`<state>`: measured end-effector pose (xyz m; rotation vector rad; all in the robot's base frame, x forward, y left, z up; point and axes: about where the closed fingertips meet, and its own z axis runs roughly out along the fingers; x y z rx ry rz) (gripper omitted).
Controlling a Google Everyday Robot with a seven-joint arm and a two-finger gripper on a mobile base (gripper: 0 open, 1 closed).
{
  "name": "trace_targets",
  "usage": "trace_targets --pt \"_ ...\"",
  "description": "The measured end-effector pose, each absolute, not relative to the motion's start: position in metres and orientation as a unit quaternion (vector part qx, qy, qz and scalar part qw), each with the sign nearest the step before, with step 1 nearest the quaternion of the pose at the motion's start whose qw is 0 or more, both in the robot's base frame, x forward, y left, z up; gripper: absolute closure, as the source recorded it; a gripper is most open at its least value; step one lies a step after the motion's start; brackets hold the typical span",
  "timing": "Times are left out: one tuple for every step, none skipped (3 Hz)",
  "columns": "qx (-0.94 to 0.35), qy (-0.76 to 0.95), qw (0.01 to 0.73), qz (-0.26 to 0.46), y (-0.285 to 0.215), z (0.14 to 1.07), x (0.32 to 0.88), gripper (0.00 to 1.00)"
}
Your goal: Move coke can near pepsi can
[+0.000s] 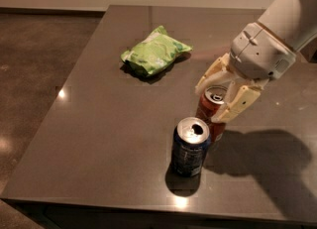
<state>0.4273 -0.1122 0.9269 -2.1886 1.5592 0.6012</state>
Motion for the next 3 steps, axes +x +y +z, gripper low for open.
trace_targets --pt "-0.788 0.541 0.188 0.225 -0.111 0.922 0.422 0.16" --pt "-0.787 0.542 0.198 0.218 -0.108 0.923 0.428 0.0" --pt "-0.785 0.544 0.208 0.211 -0.104 0.924 0.433 0.0"
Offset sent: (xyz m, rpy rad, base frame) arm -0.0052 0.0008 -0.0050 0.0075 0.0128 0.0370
